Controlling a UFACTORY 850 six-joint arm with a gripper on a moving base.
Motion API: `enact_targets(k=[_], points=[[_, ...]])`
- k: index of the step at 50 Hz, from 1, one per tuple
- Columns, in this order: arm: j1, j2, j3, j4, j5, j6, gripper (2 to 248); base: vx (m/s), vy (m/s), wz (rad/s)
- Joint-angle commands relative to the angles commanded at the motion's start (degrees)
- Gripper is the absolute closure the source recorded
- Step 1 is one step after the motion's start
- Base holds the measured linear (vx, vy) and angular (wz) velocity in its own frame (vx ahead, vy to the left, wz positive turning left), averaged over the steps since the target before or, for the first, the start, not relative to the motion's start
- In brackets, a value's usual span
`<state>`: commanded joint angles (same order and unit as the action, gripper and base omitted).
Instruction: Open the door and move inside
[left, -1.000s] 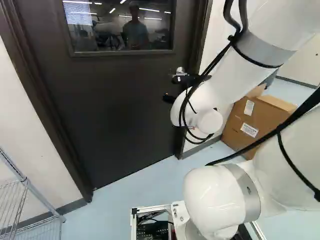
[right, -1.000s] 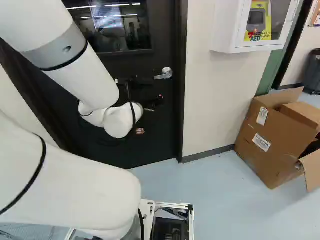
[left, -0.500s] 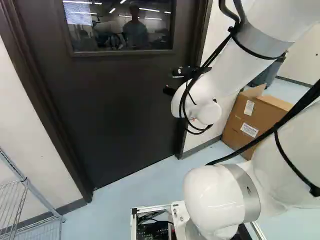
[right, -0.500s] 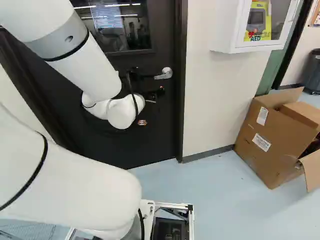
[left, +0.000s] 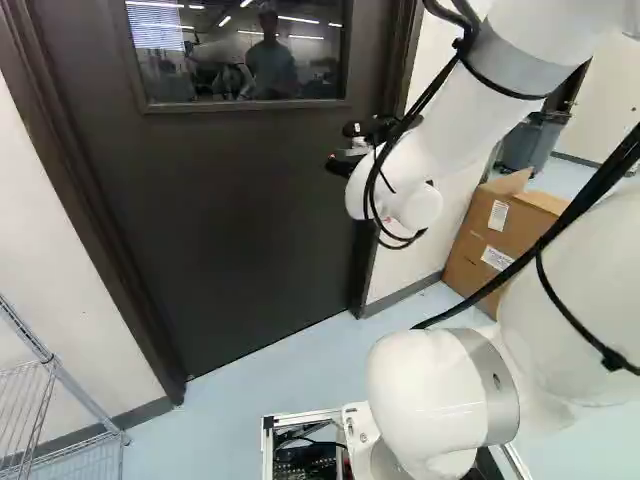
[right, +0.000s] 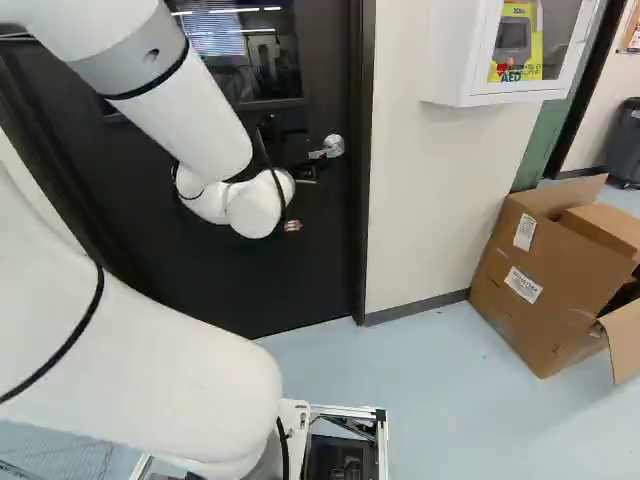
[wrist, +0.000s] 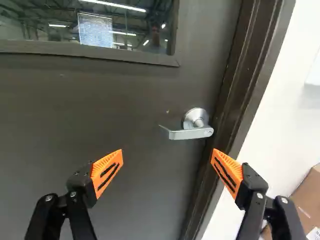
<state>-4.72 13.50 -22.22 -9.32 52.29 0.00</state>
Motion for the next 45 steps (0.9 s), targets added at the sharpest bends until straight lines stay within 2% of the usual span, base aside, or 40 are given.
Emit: enact_targets(k=[30,45], points=[[-3.43,-4.23,-7.68,-11.0,1.98,0.0,3,0.0,0.0,0.0],[-4.31,-7.34,-11.2,-14.98,2.5,0.0,3,0.0,0.0,0.0]])
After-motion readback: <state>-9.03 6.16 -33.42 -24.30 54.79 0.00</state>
